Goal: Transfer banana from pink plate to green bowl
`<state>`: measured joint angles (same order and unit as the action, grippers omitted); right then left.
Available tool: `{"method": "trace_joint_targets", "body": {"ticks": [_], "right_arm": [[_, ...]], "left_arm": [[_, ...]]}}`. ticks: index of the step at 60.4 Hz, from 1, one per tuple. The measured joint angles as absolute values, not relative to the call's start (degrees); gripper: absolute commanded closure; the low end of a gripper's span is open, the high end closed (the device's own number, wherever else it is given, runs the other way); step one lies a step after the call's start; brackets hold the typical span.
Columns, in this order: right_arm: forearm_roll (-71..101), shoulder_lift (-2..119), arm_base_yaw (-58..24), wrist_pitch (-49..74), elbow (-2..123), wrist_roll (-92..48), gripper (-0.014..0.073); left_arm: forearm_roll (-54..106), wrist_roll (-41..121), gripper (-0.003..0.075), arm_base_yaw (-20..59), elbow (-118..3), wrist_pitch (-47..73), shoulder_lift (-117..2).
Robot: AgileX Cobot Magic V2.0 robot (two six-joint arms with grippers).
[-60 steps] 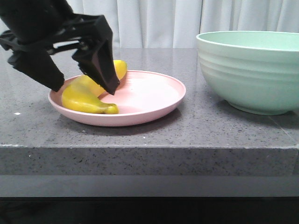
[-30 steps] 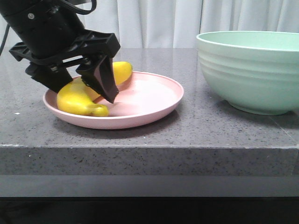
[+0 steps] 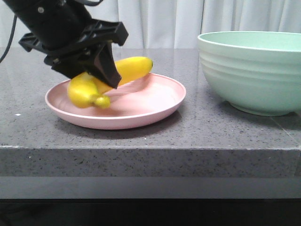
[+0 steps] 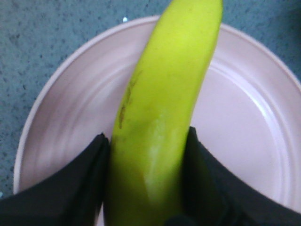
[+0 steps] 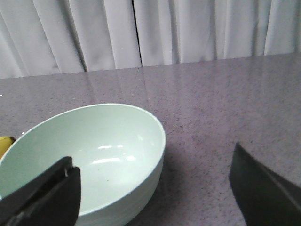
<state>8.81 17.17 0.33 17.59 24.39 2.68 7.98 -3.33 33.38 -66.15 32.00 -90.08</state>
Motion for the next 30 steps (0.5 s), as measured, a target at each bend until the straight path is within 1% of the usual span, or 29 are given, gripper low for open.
{"method": "trace_joint_targets", "body": {"ticks": [8, 18, 30], "right_arm": [[17.3, 17.3, 0.3, 20.3, 26.3, 2.7, -0.0053], [36.0, 19.8, 0.2, 22.6, 29.9, 2.3, -0.005], [57.1, 25.5, -3.0, 24.3, 30.6, -6.7, -0.005]], "left_arm": [[7.8, -3.3, 0.0619, 34.8, -68.4, 32.2, -86.6], [7.8, -3.3, 0.0619, 38.8, -70.0, 32.2, -80.8], [7.8, -3.3, 0.0619, 44.6, -70.1, 33.1, -76.2]]}}
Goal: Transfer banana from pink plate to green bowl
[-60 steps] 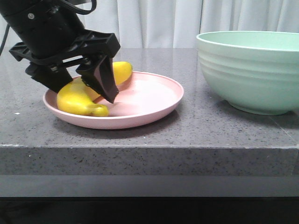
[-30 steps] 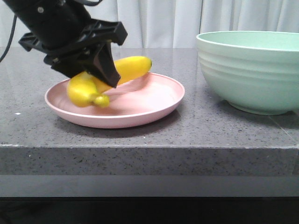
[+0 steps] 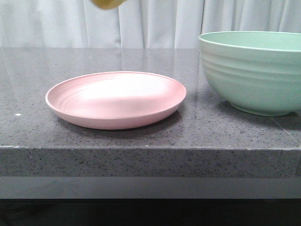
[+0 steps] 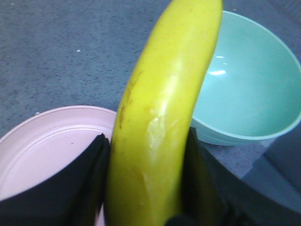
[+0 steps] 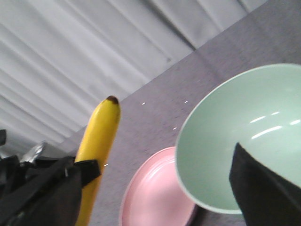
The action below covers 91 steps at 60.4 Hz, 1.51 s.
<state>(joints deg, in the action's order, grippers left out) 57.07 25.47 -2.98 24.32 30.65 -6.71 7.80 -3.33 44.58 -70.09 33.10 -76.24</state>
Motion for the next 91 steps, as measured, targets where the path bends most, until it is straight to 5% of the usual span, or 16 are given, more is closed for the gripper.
{"method": "trace_joint_targets", "body": {"ticks": [24, 59, 66, 77, 86, 91], "right_arm": [[100.6, 43.0, -7.8, 30.3, 31.1, -45.8, -0.005], [102.0, 68.9, -11.8, 45.3, 48.1, -51.2, -0.004], [102.0, 71.6, -14.2, 45.3, 49.6, -51.2, 0.0091], [101.7, 73.0, -15.0, 43.7, 49.8, -51.3, 0.0425], [101.7, 73.0, -15.0, 43.5, 49.8, -51.3, 0.0504], [101.7, 73.0, -15.1, 43.3, 49.8, -51.3, 0.0504]], "left_arm": [[7.8, -3.3, 0.0619, 48.5, -70.1, 33.6, -75.2], [7.8, -3.3, 0.0619, 48.5, -70.1, 33.6, -75.2], [7.8, -3.3, 0.0619, 48.5, -70.1, 33.3, -75.2], [7.8, -3.3, 0.0614, 48.5, -70.1, 32.9, -74.9], [7.8, -3.3, 0.0596, 48.5, -70.1, 32.7, -74.9], [7.8, -3.3, 0.051, 48.5, -70.1, 32.7, -74.9]]}}
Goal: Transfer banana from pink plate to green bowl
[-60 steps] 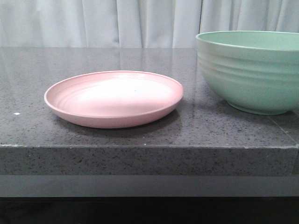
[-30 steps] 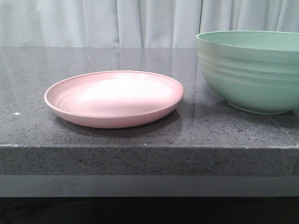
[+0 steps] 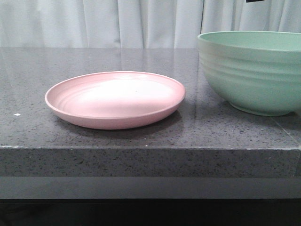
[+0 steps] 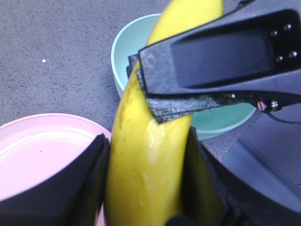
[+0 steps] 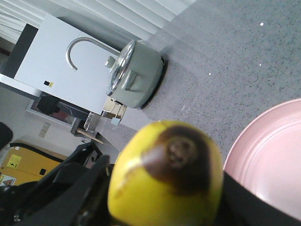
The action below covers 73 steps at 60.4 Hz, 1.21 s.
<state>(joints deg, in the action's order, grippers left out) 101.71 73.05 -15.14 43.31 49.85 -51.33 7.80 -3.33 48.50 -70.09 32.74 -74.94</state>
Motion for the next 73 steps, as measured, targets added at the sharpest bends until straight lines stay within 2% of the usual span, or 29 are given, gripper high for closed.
{"method": "trace_joint_targets", "body": {"ticks": [12, 16, 30, 44, 66, 73], "right_arm": [[101.2, 73.0, -14.4, 42.7, 52.0, -53.4, 0.0504], [98.9, 73.0, -12.7, 42.7, 54.5, -53.7, 0.0504], [75.4, 73.0, -3.8, 42.7, 65.4, -54.1, 0.0503], [52.2, 74.2, -1.1, 37.7, 68.9, -54.2, 0.0503], [45.6, 85.3, -1.1, 42.0, 68.9, -54.3, 0.0499], [45.5, 87.8, -1.1, 43.2, 68.9, -54.3, 0.0433]], "left_arm": [[7.7, -3.3, 0.0209, 48.5, -70.1, 32.5, -74.9], [7.7, -3.3, 0.0167, 48.5, -70.1, 32.6, -74.9], [7.7, -3.3, 0.0164, 48.5, -70.1, 32.6, -74.9], [7.7, -3.3, 0.0164, 48.5, -70.1, 32.6, -74.9], [7.7, -3.3, 0.0164, 48.5, -70.1, 32.6, -74.9], [7.7, -3.3, 0.0164, 48.5, -70.1, 32.6, -74.9]]}}
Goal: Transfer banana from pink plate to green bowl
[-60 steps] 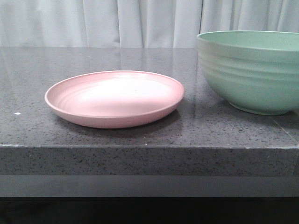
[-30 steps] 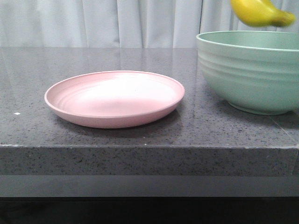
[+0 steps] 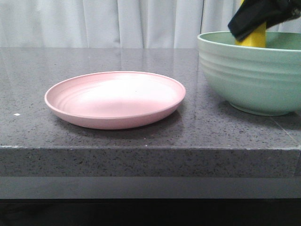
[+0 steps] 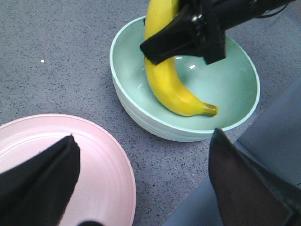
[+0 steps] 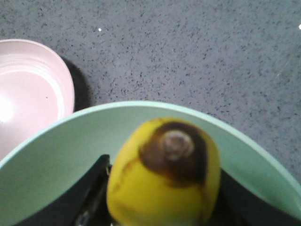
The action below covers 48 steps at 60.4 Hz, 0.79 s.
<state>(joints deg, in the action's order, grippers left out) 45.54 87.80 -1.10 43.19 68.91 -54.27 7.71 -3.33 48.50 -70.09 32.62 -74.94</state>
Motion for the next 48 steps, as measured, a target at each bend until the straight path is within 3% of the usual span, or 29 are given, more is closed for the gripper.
{"method": "trace_joint_targets", "body": {"ticks": [15, 38, 48], "right_arm": [[45.7, 88.1, -1.1, 43.2, 68.9, -54.0, 0.0172], [44.4, 87.6, -1.1, 43.4, 68.9, -51.3, 0.0156], [39.8, 84.6, -1.1, 44.5, 70.1, -43.3, 0.0158]], "left_arm": [[7.7, -3.3, 0.0164, 48.5, -70.1, 32.6, -74.9], [7.7, -3.3, 0.0164, 48.5, -70.1, 32.6, -74.9], [7.7, -3.3, 0.0164, 48.5, -70.1, 32.6, -74.9]]}}
